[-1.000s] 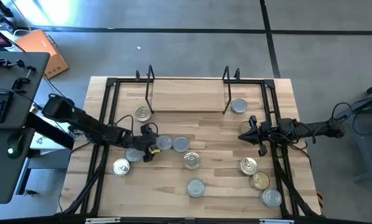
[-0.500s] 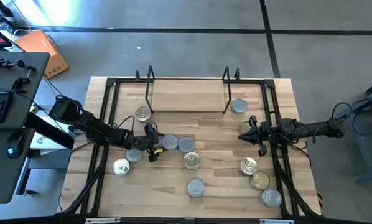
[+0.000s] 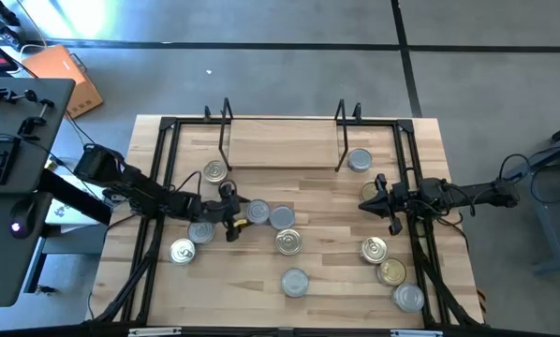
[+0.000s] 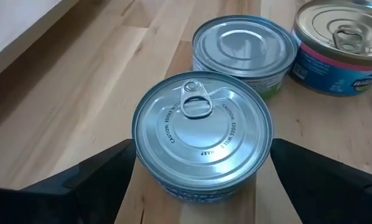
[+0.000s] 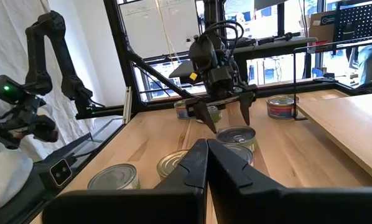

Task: Stack canned seafood by type on shelf
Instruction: Put the top right green and blue tuna can on the shelf

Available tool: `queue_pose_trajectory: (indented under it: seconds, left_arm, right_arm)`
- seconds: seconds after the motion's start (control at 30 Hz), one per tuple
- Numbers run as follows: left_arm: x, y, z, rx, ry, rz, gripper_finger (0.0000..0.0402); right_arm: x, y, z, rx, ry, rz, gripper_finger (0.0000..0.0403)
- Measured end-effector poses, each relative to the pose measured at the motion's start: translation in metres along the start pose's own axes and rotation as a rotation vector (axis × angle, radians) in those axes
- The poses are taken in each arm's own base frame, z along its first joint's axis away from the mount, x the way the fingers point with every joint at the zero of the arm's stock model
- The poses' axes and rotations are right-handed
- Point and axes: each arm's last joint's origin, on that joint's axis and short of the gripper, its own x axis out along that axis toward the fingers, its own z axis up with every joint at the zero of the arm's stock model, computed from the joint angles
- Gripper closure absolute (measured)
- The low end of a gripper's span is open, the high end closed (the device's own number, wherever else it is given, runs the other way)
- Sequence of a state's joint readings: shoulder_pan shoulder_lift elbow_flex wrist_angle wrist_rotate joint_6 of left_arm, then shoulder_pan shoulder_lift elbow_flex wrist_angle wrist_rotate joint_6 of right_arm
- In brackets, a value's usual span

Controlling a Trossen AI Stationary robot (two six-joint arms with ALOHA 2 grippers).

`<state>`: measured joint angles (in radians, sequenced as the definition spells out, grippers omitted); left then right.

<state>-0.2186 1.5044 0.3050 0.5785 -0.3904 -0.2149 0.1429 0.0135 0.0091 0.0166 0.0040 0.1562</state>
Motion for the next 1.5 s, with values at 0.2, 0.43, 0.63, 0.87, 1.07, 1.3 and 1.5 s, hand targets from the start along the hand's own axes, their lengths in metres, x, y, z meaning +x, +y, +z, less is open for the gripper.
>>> queue_pose_trajectory:
  seconds: [0.2, 0.43, 0.63, 0.87, 1.07, 1.3, 1.5]
  left_arm:
    - [0.007, 0.002, 0.006, 0.028, 0.01, -0.024, 0.0034]
    - [0.028, -0.001, 0.008, 0.109, 0.091, -0.015, 0.0034]
    - [0.039, -0.004, 0.007, 0.108, 0.12, -0.063, 0.0034]
    - [0.042, -0.006, 0.012, 0.073, 0.048, -0.09, 0.0034]
    - [0.043, -0.006, 0.017, 0.042, 0.003, -0.1, 0.0034]
    - [0.043, -0.004, 0.018, 0.035, -0.006, -0.097, 0.0034]
    - [0.045, 0.0, 0.019, 0.029, -0.006, -0.103, 0.0034]
  right_arm:
    - [0.0, 0.0, 0.0, 0.0, 0.0, 0.0, 0.0403]
    - [0.0, 0.0, 0.0, 0.0, 0.0, 0.0, 0.0403]
    - [0.0, 0.0, 0.0, 0.0, 0.0, 0.0, 0.0403]
    - [0.0, 0.0, 0.0, 0.0, 0.0, 0.0, 0.0403]
    - [0.0, 0.0, 0.0, 0.0, 0.0, 0.0, 0.0403]
    - [0.0, 0.0, 0.0, 0.0, 0.0, 0.0, 0.0403]
    - [0.0, 0.0, 0.0, 0.0, 0.0, 0.0, 0.0403]
